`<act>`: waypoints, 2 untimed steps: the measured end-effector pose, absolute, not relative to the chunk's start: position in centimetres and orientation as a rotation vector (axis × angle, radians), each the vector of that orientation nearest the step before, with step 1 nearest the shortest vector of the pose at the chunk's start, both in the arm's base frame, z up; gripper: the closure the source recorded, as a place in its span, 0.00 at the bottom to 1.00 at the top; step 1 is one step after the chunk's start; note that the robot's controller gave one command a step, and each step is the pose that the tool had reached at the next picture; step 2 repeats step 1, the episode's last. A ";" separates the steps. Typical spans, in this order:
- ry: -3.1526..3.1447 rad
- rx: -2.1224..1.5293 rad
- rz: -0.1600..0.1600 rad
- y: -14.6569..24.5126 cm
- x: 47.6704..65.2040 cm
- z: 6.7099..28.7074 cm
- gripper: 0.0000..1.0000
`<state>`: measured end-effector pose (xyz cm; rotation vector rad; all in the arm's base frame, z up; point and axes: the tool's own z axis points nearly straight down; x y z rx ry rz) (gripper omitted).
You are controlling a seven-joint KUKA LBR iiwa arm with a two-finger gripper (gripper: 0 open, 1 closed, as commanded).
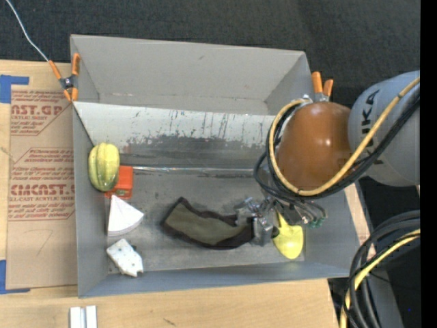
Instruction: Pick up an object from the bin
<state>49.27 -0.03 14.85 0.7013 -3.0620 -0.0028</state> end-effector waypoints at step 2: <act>-3.083 0.659 -0.001 -0.7 49.9 14.1 1.00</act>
Offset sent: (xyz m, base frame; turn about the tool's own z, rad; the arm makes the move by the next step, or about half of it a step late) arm 0.0005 -0.0120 0.0550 0.0475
